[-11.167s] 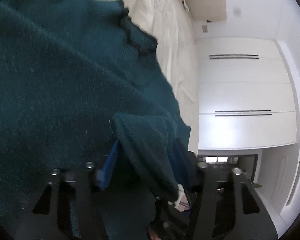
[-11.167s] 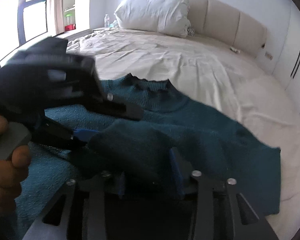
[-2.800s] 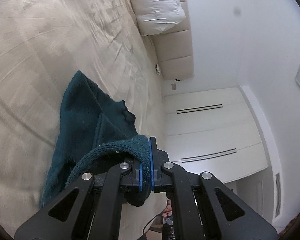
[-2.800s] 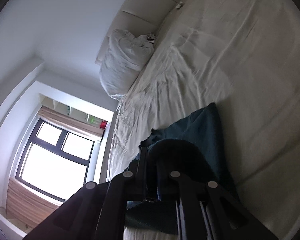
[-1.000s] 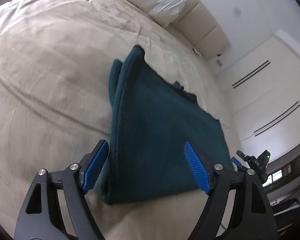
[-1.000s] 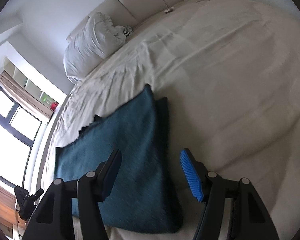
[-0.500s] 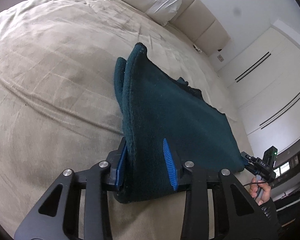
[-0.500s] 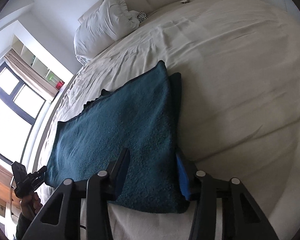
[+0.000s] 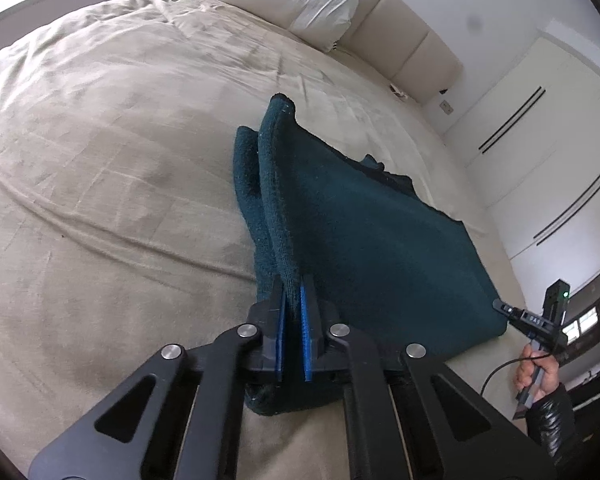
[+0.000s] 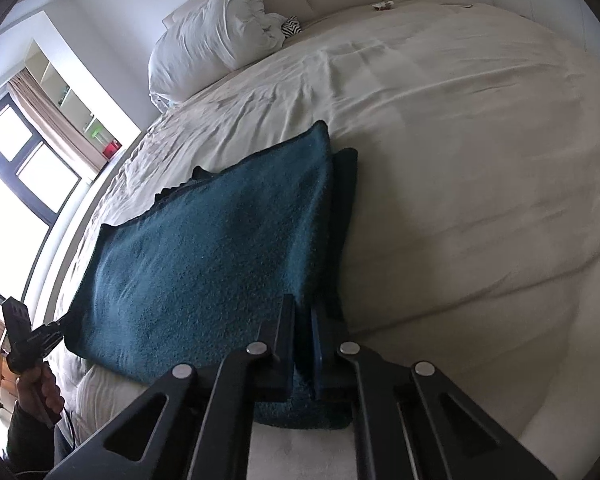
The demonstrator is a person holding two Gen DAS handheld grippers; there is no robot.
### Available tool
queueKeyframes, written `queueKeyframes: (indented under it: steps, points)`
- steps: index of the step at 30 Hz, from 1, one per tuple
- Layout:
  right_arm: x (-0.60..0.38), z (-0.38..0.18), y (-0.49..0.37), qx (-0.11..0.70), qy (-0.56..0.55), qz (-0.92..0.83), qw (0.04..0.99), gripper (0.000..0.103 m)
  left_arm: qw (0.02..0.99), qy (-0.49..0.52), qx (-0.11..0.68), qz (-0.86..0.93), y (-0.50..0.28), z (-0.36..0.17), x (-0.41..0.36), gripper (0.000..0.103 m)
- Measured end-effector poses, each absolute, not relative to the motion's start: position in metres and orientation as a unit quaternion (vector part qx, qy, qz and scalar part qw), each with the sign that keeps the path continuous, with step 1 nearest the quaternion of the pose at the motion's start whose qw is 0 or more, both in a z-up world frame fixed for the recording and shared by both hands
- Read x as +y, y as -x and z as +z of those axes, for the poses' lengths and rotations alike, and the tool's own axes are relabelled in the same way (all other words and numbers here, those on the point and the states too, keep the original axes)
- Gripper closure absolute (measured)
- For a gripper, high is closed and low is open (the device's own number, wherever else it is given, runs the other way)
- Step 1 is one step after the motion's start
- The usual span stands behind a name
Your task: Fold small clothes
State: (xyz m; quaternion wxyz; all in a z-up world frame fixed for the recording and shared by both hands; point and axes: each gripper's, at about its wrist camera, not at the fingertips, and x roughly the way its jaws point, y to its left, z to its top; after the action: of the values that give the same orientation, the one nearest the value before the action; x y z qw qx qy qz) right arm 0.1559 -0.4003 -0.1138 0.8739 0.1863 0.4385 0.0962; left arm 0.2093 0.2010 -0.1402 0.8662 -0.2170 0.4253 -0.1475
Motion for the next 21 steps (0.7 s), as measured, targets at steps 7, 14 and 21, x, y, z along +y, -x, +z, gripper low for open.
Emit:
queueKeyframes:
  steps: [7, 14, 21]
  points:
    - [-0.411, -0.108, -0.144, 0.425, -0.236, 0.1, 0.868, 0.096, 0.869, 0.221, 0.415, -0.154, -0.201, -0.134, 0.202, 0.099]
    - [-0.416, -0.102, -0.128, 0.417, -0.267, 0.108, 0.862, 0.096, 0.862, 0.238, 0.417, -0.161, -0.184, -0.133, 0.208, 0.099]
    - [-0.423, -0.123, -0.125, 0.436, -0.284, 0.091, 0.849, 0.096, 0.849, 0.254, 0.439, -0.148, -0.164, -0.156, 0.216, 0.099]
